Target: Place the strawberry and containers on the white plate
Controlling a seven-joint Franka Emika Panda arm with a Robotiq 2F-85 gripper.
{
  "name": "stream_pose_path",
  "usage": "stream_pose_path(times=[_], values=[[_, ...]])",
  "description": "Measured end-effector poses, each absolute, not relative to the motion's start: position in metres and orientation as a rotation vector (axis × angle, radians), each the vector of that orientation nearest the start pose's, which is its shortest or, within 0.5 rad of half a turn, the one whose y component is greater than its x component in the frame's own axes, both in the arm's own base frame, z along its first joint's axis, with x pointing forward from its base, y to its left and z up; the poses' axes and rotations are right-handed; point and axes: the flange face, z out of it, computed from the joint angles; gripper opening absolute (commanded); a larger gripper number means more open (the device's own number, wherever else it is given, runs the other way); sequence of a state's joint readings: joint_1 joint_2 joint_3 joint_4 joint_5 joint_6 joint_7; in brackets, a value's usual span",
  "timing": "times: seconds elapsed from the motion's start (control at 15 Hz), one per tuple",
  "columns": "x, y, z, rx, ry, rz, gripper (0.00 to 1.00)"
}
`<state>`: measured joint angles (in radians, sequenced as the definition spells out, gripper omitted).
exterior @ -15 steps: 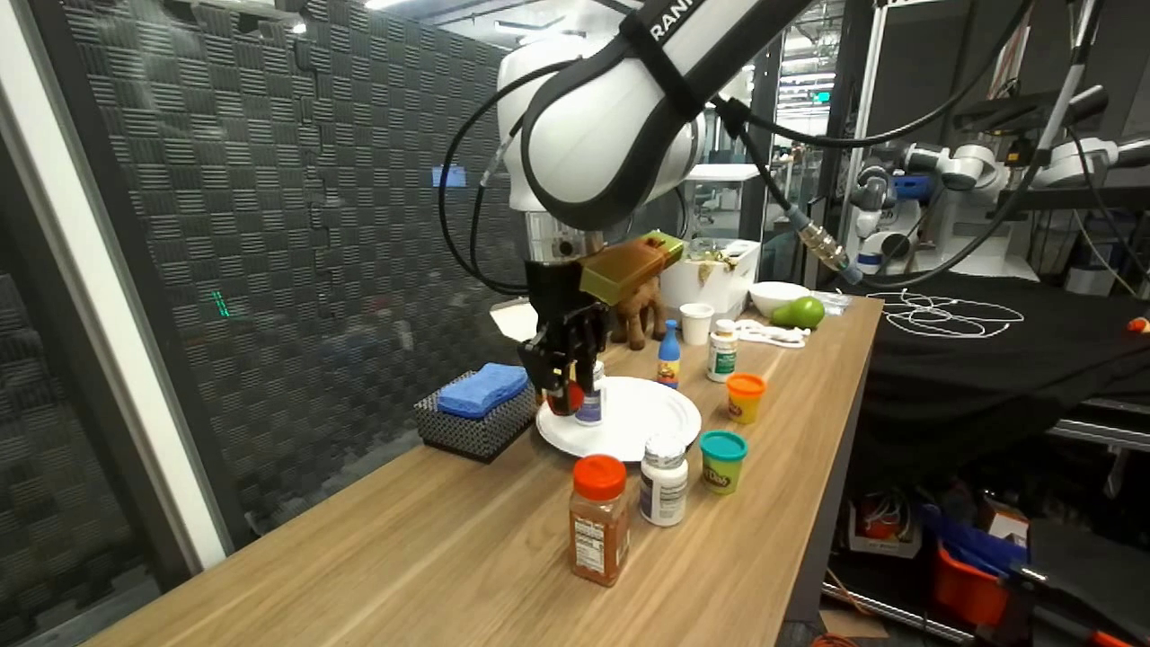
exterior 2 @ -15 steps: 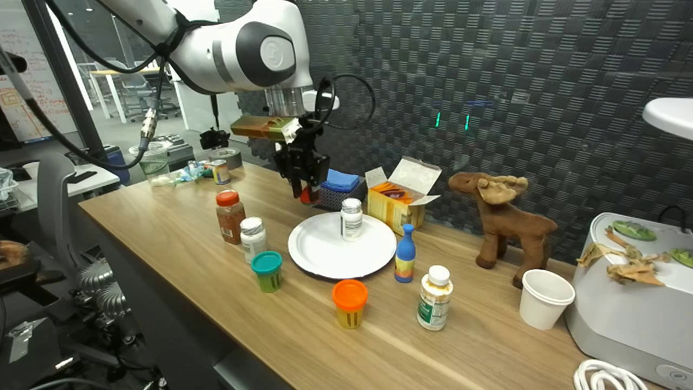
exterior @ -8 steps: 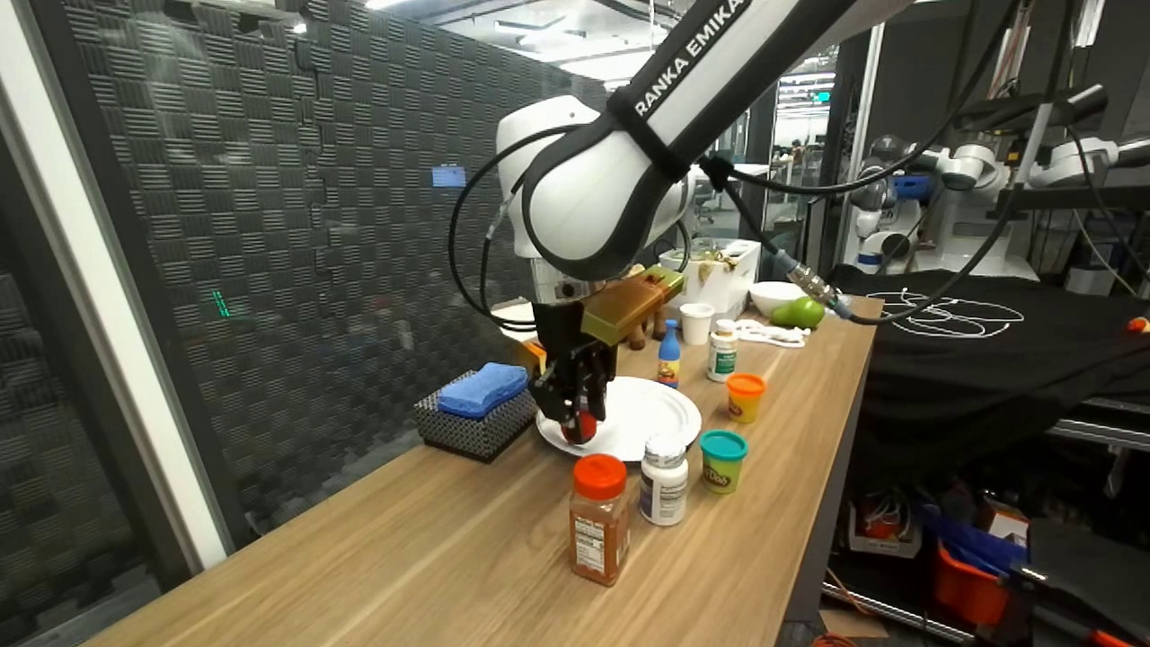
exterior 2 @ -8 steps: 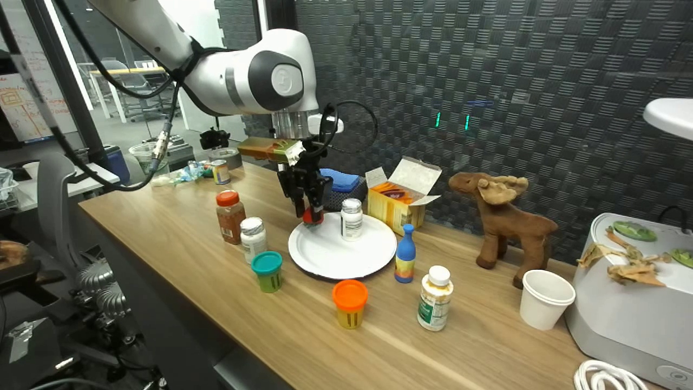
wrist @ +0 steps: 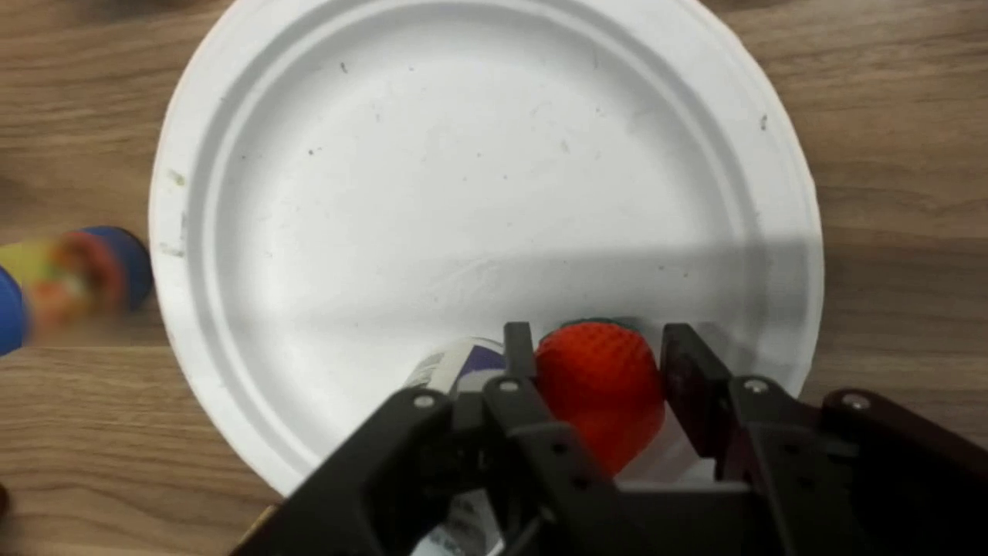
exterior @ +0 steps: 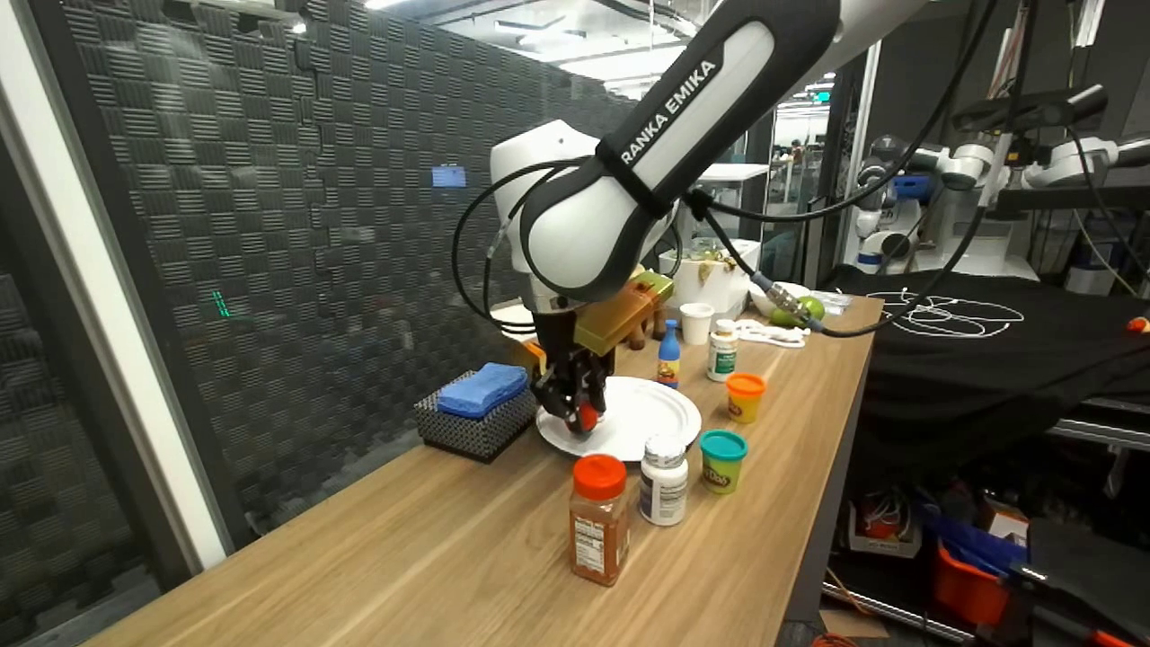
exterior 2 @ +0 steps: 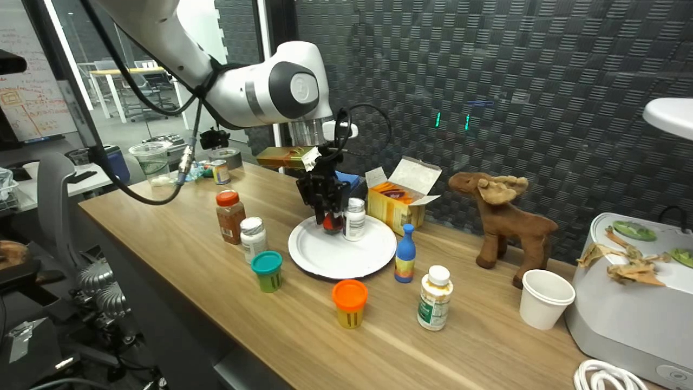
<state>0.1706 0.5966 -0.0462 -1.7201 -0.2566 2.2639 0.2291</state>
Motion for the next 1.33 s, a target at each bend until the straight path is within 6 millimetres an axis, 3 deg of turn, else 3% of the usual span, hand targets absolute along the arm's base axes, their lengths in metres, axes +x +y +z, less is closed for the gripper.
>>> stream_pose_path(times=[0.13,0.2,0.27,0.4,0.67,1.0,1.33], values=[[0.666,0.08,0.235,-3.365,-0.123,0.024,0.2],[0.667,0.081,0.234,-3.365,-0.123,0.023,0.3],[0.669,0.082,0.234,-3.366,-0.124,0.021,0.7],[0.671,0.084,0.235,-3.366,-0.128,0.019,0.72],[0.672,0.087,0.238,-3.366,-0.124,0.009,0.99],[0.671,0.094,0.255,-3.363,-0.093,-0.034,1.0],[0.646,0.127,0.295,-3.346,-0.11,-0.033,1.0]])
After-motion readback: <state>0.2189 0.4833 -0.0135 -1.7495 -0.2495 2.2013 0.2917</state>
